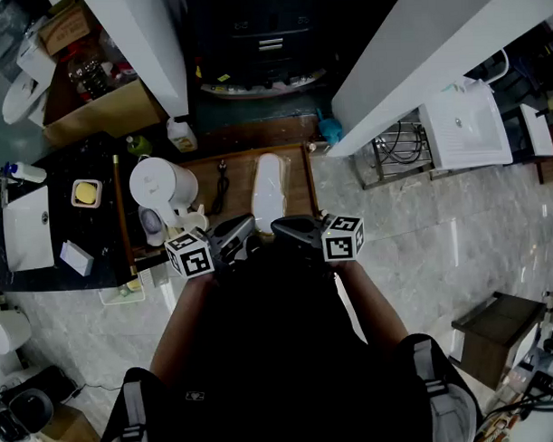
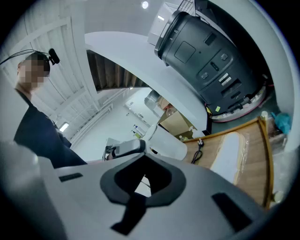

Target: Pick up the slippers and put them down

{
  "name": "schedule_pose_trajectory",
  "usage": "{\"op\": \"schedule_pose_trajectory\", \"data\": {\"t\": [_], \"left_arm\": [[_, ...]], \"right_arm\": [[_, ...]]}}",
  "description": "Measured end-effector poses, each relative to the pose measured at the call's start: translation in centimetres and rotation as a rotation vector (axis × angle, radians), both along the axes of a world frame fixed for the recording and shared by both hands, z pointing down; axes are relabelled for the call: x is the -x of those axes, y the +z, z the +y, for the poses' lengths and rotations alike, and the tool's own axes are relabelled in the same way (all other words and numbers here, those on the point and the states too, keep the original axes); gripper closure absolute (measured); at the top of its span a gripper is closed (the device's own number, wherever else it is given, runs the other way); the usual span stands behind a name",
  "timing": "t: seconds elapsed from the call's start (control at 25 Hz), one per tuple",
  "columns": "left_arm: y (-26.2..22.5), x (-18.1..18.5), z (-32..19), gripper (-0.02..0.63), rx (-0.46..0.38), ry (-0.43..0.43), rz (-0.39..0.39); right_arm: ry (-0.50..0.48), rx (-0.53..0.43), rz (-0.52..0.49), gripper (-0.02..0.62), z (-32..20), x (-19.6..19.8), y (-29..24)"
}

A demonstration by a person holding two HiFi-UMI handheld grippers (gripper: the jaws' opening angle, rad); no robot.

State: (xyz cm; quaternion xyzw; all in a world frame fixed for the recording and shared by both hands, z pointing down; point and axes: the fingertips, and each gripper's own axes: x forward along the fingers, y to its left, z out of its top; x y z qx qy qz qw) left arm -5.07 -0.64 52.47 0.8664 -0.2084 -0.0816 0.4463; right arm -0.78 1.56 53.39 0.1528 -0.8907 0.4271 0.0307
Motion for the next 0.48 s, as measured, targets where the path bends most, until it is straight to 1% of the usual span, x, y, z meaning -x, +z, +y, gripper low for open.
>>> {"op": "schedule_pose_trajectory", "data": {"t": [0.24, 0.48], "left_arm": [[0.05, 0.37, -0.09, 0.594, -0.002, -0.005, -0.006], [-0.03, 0.75, -0.05, 0.594, -0.001, -0.007, 0.004]], "right_arm": [[-0.001, 0.000, 0.003, 0.589, 0.00, 0.29, 0.11], [-0.011, 0.002, 0.007, 0.589, 0.01, 0.66, 0.08]]}}
